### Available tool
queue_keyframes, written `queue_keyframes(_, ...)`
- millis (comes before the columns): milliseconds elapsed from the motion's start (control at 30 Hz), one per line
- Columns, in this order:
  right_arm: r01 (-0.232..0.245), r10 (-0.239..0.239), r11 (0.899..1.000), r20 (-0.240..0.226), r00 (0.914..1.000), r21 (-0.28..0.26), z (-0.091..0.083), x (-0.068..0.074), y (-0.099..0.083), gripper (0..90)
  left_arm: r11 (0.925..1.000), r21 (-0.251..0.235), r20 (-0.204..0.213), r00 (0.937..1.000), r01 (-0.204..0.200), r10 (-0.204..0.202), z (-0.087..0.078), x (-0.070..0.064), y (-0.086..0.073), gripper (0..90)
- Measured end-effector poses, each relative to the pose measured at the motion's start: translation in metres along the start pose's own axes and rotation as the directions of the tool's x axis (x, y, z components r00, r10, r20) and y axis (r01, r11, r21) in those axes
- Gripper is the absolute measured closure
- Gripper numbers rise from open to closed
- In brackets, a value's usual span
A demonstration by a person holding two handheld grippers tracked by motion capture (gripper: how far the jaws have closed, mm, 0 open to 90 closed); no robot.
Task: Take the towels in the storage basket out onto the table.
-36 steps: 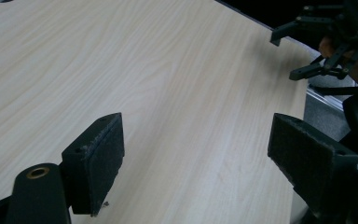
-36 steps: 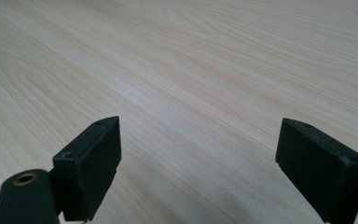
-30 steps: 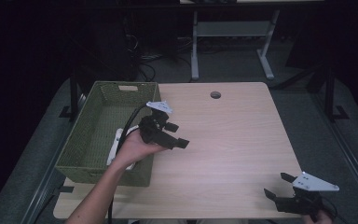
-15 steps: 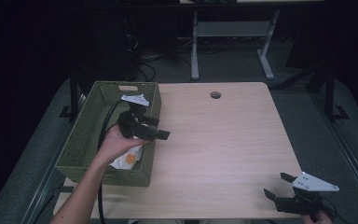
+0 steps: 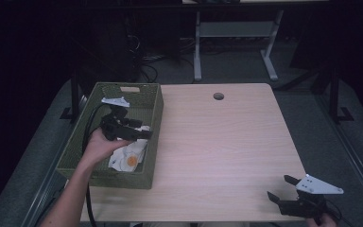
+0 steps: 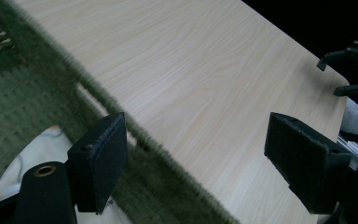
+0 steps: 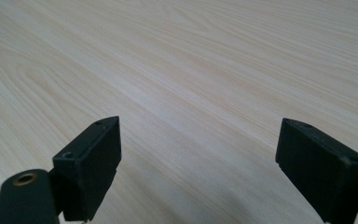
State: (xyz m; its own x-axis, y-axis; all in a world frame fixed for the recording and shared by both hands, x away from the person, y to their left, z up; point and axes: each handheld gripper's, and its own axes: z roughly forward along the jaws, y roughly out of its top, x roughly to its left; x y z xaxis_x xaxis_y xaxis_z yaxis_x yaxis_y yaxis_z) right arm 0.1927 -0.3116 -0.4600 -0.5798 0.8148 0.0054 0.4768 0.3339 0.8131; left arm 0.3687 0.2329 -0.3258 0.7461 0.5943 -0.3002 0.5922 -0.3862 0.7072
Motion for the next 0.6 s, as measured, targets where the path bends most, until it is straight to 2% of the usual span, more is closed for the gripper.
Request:
queue_keyframes(167, -0.001, 0.001, 1.0, 0.001, 1.0, -0.004, -0.001, -0.001, 0.0, 13.8, 0.9996, -0.002, -0.013, 0.9995, 0.027, -0.027, -0.003, 0.009, -0.006, 21.3)
queue_keyframes(233, -0.003, 0.003, 1.0, 0.002, 1.0, -0.007, -0.002, -0.001, 0.0, 13.9, 0.9987, 0.009, -0.033, 0.9982, 0.05, -0.049, -0.002, 0.017, -0.011, 21.3)
queue_keyframes(433, 0.002, -0.002, 1.0, 0.002, 1.0, -0.008, -0.002, -0.001, 0.0, 13.8, 0.9956, 0.037, -0.074, 0.9938, 0.086, -0.083, 0.0, 0.029, -0.02, 21.7)
queue_keyframes(600, 0.002, -0.002, 1.0, -0.003, 1.0, -0.006, -0.002, 0.0, 0.001, 13.8, 0.9898, 0.071, -0.11, 0.9872, 0.123, -0.115, 0.003, 0.04, -0.028, 22.0)
